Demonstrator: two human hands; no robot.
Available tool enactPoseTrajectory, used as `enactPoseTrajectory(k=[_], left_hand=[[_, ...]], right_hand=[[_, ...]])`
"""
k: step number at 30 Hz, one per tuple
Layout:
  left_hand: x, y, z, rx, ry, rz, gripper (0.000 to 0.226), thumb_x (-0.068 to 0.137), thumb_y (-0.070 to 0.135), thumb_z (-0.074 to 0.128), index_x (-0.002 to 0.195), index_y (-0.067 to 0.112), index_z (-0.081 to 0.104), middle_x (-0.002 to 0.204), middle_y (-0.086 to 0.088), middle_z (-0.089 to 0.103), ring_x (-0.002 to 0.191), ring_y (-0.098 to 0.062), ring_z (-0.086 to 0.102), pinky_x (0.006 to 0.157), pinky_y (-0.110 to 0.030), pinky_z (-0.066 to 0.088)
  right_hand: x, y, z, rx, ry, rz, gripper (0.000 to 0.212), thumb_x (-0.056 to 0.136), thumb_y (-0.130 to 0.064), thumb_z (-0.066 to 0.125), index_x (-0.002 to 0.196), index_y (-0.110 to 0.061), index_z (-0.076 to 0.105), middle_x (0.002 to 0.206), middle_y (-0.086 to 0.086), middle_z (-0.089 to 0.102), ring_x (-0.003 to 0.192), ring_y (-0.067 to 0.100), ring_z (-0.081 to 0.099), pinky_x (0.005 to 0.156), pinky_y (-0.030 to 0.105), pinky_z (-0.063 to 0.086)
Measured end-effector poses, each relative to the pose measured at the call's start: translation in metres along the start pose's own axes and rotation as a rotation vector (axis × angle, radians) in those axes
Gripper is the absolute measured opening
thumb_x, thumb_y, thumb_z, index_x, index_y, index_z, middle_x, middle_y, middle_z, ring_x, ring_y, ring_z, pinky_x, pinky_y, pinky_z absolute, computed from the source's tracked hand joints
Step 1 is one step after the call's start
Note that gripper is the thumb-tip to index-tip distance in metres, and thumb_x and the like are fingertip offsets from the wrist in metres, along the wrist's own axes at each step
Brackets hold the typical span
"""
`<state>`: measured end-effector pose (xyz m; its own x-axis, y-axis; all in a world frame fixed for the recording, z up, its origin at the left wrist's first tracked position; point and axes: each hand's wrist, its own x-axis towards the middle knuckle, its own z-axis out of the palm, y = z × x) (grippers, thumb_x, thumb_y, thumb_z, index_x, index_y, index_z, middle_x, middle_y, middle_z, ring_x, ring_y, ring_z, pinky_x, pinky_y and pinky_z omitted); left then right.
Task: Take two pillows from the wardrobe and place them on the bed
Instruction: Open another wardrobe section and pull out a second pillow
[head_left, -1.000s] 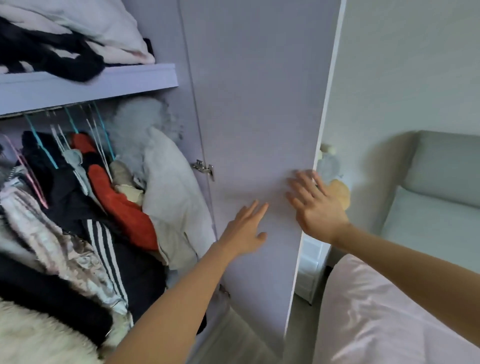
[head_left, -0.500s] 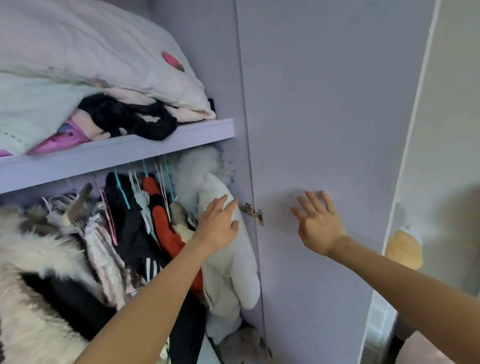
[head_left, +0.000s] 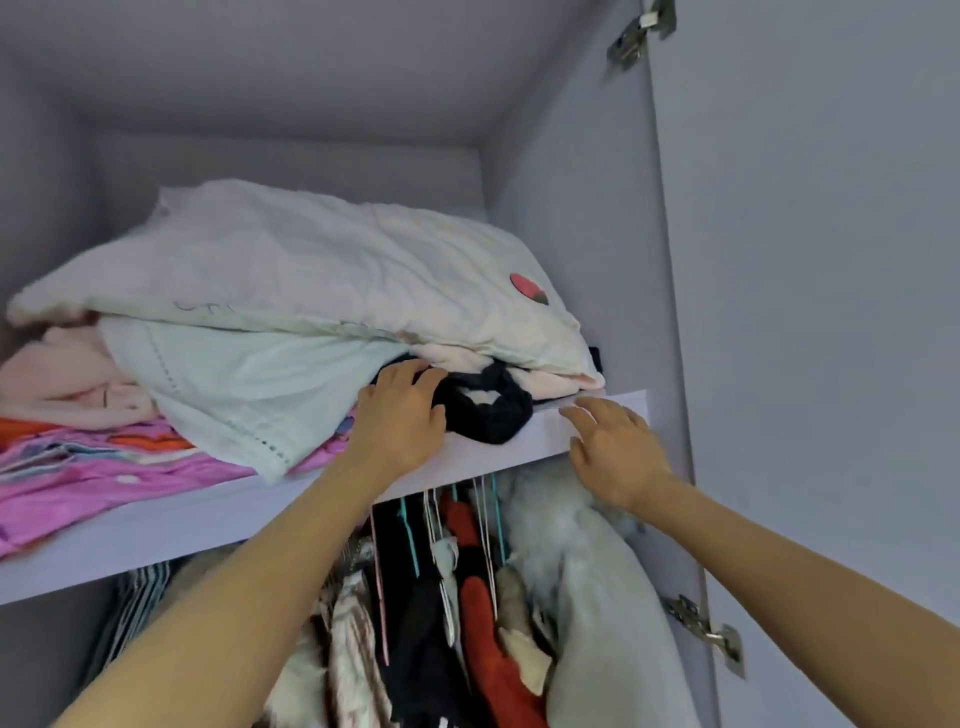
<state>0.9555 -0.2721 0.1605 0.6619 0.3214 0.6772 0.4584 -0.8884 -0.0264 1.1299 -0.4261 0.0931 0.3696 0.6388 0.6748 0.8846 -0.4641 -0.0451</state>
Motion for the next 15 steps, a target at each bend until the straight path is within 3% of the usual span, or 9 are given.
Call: enactPoseTrajectory(k=[3,6,11,13,15], left_hand=[[0.038,-0.031,-0.022,0.113,0.103,-0.013,0.045,0.089,0.019,0.049,0.134,0.018,0.042,0.142,-0.007,0.039,0.130,-0.026,0.031,0.099,-0.043,0.032],[0.080,-0.064,-0.038,0.278,0.144,-0.046,0.053,0.088,0.020,0.050,0.138,0.021,0.033,0.148,-0.005,0.031,0.135,-0.025,0.023,0.103,-0.046,0.028],[0.135,-0.119,-0.040,0.609,0.005,-0.148,0.087,0.081,0.043,0.058,0.144,0.031,-0.001,0.155,0.000,0.004,0.141,-0.029,0.002,0.108,-0.058,0.014],[0.153,-0.130,-0.043,0.672,0.038,-0.146,0.089,0.079,0.045,0.061,0.145,0.029,0.004,0.153,-0.001,0.015,0.140,-0.028,0.011,0.110,-0.056,0.012],[0.171,-0.136,-0.042,0.683,0.175,-0.105,0.065,0.081,0.028,0.059,0.139,0.022,0.029,0.137,-0.003,0.043,0.127,-0.029,0.035,0.107,-0.047,0.021]], right_hand=[[0.061,-0.019,-0.007,0.125,0.184,-0.077,0.041,0.090,-0.014,0.047,0.130,-0.009,0.046,0.135,0.014,0.048,0.123,0.029,0.044,0.102,0.040,0.033],[0.126,-0.031,-0.012,0.165,0.261,-0.155,0.048,0.092,-0.023,0.047,0.137,-0.011,0.036,0.141,0.011,0.041,0.129,0.026,0.036,0.107,0.040,0.029],[0.221,-0.043,0.001,0.128,0.031,-0.275,0.088,0.082,-0.059,0.049,0.146,-0.026,-0.004,0.156,0.002,0.005,0.142,0.022,0.004,0.115,0.051,0.005],[0.245,-0.049,0.008,0.112,0.026,-0.307,0.091,0.079,-0.065,0.047,0.145,-0.029,-0.003,0.155,0.001,0.009,0.140,0.023,0.008,0.114,0.051,0.007],[0.264,-0.053,0.018,0.078,0.171,-0.328,0.078,0.083,-0.062,0.042,0.145,-0.025,0.012,0.148,0.005,0.025,0.133,0.025,0.024,0.110,0.047,0.017]])
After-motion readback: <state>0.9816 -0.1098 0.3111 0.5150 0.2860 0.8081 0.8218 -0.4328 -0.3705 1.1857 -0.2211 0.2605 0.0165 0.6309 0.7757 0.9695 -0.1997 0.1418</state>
